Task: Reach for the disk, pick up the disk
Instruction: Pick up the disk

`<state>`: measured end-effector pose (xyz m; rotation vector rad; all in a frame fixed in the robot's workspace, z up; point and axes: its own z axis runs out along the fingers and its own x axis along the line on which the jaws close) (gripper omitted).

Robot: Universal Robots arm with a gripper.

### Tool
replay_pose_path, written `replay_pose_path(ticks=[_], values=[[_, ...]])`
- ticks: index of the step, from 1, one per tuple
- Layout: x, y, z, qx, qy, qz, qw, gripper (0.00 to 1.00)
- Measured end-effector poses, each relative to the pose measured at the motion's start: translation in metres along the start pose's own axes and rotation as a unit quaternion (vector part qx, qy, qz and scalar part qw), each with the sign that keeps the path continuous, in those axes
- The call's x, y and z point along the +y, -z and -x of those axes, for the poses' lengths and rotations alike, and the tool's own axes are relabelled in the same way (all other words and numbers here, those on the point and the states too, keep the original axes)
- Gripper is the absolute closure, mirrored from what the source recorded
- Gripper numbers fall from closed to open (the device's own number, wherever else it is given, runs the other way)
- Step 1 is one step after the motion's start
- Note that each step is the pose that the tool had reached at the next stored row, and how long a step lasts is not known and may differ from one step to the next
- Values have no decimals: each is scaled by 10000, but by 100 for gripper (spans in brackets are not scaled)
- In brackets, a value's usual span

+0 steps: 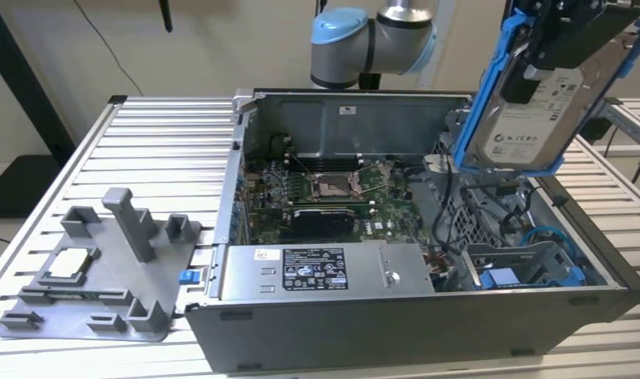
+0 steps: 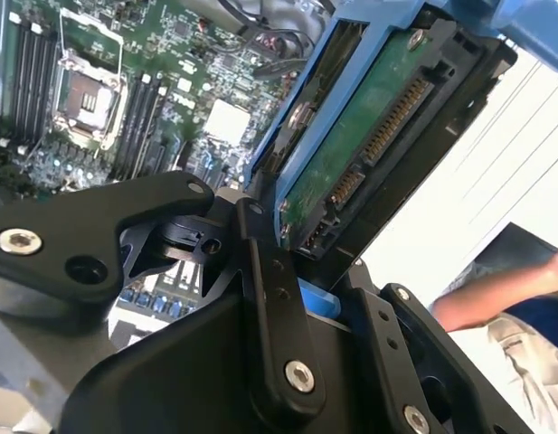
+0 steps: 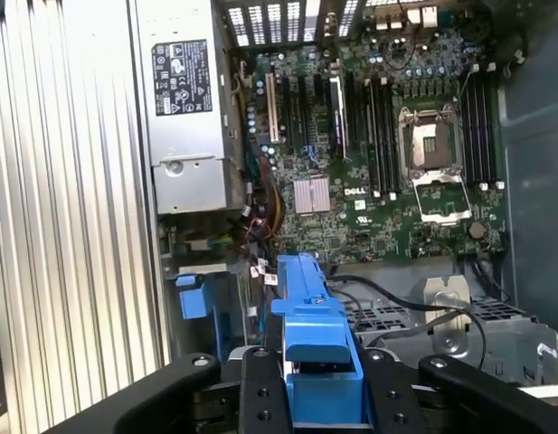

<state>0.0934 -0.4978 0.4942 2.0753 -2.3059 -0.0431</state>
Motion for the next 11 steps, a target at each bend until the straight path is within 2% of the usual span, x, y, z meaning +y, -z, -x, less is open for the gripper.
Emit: replay_pose_path(ticks=[3,11], values=[[-19,-14,-67,1,13,-1,10000,100],[-104,-48,-307,1,17,0,10000,100]])
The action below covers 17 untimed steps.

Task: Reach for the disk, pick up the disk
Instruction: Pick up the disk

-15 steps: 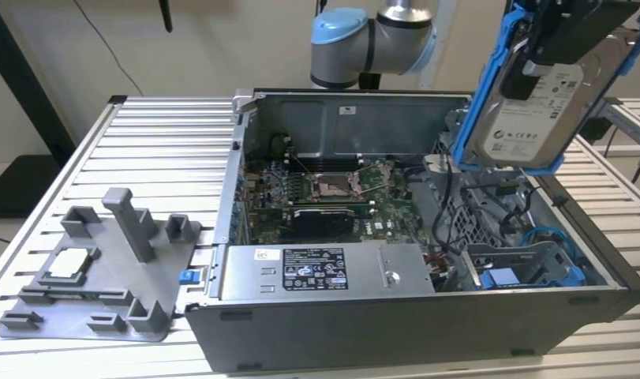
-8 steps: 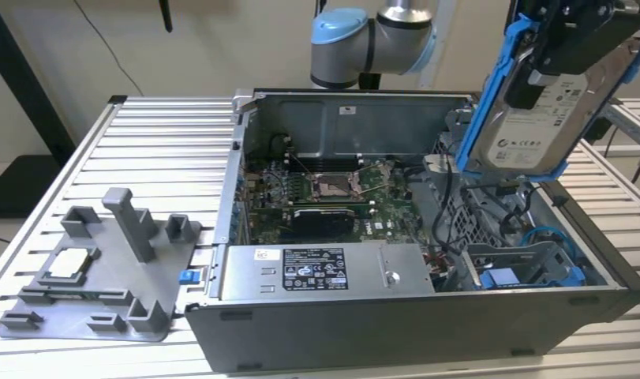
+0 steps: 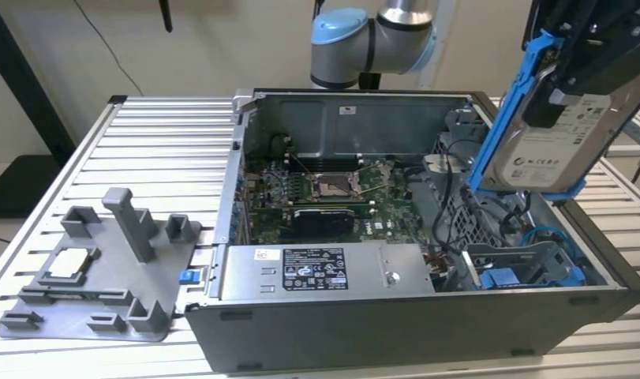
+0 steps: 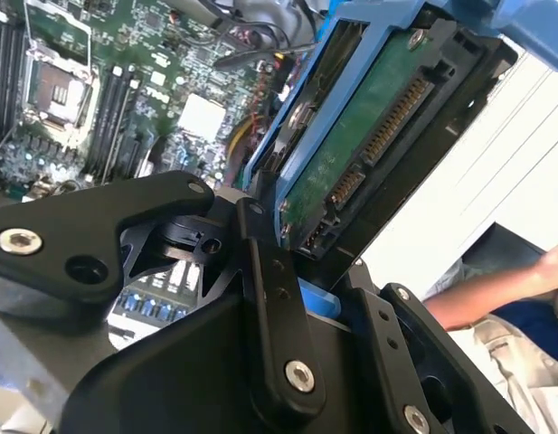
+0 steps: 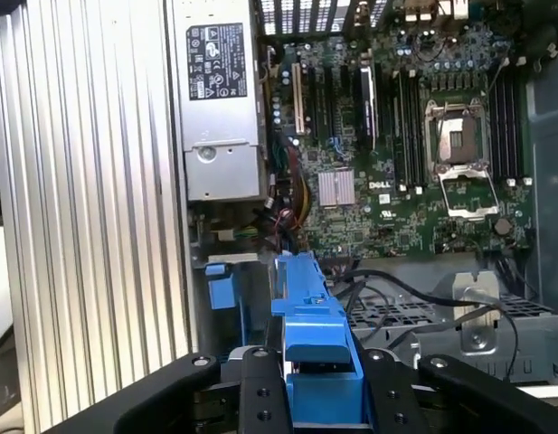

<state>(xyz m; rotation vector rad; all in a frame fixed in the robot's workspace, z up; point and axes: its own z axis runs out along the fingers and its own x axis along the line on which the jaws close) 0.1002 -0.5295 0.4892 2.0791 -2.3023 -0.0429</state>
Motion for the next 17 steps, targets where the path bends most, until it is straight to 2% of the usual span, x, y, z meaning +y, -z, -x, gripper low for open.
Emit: replay_pose_path(ticks=[6,17], values=[[-44,-74,-160,1,16,0,10000,100],[-82,-264,-335,8,167,-1,9999,100]])
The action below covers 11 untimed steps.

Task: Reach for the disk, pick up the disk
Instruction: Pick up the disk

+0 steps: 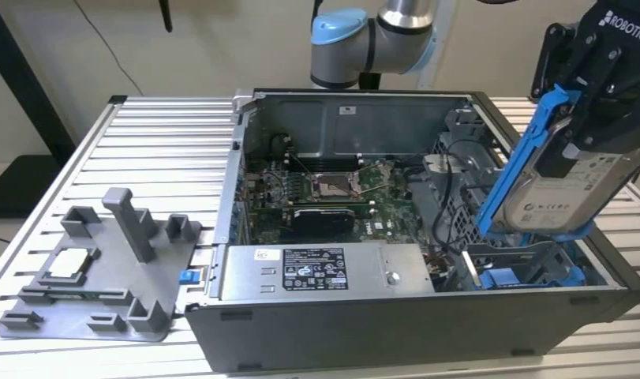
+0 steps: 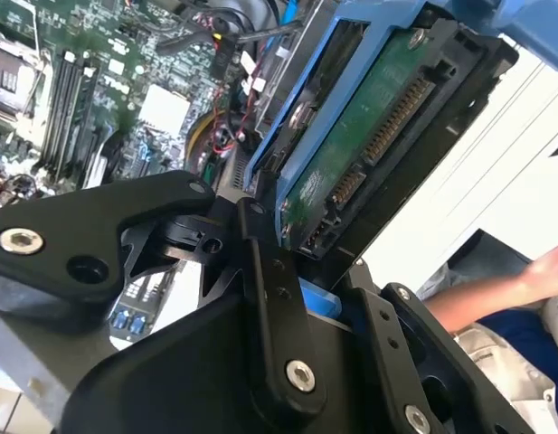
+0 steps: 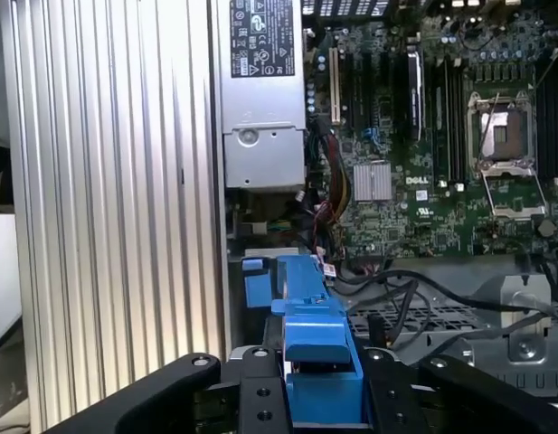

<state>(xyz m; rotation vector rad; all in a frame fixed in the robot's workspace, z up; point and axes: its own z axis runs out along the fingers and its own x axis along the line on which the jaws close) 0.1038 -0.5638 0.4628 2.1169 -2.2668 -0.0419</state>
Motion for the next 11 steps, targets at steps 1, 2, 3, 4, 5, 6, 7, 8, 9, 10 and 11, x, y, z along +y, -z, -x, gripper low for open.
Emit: replay_pose_path(ticks=[1,2,3,4,5,6,7,8,9,10,11], values=[[-2,-15,-13,0,21,0,10000,100],[-3,-28,-25,1,42,-1,10000,100],[-5,-39,-37,3,65,-1,10000,100],[-6,-51,-48,4,90,-1,10000,100],[-7,-63,-58,4,115,-1,9999,100],[-9,-74,-69,6,140,-2,9999,100],[-10,-85,-81,8,167,-2,9999,100],[-11,-96,-95,10,187,-2,9998,100],[-13,-108,-111,10,205,-2,9998,100],[-15,-120,-136,10,216,-3,9998,100],[-18,-129,-162,10,222,-3,9998,100]])
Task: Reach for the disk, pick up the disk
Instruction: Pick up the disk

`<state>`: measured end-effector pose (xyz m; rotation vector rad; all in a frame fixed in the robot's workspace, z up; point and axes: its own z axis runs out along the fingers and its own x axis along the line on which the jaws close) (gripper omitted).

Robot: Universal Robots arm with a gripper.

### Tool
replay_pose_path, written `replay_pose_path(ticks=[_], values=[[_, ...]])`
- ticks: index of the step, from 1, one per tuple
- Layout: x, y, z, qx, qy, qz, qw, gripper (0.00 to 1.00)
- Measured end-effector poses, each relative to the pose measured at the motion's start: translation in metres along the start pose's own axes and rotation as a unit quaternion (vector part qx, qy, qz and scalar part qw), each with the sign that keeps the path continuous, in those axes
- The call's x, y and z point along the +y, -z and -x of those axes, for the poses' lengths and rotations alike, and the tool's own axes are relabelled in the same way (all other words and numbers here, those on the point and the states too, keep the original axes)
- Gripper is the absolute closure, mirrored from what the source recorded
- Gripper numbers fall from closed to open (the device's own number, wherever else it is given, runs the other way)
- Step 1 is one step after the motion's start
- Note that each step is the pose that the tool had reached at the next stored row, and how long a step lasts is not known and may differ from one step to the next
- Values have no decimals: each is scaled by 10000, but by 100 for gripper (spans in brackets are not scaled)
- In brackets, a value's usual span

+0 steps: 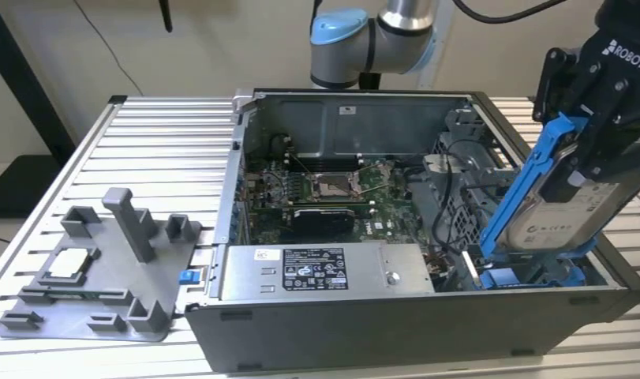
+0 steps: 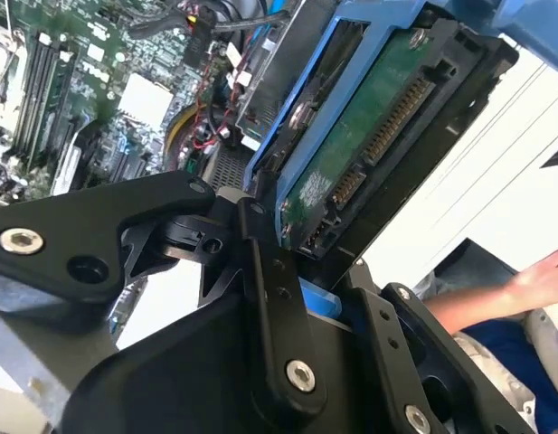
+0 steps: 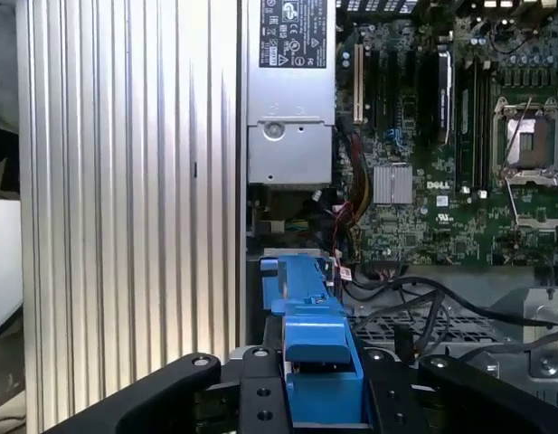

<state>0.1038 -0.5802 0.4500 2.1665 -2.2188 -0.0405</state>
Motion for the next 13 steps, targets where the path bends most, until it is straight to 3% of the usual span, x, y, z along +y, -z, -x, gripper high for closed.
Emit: replay_pose_path(ticks=[6,13], values=[[-5,-51,-121,1,27,-1,10000,100],[-5,-51,-126,2,30,0,10000,100]])
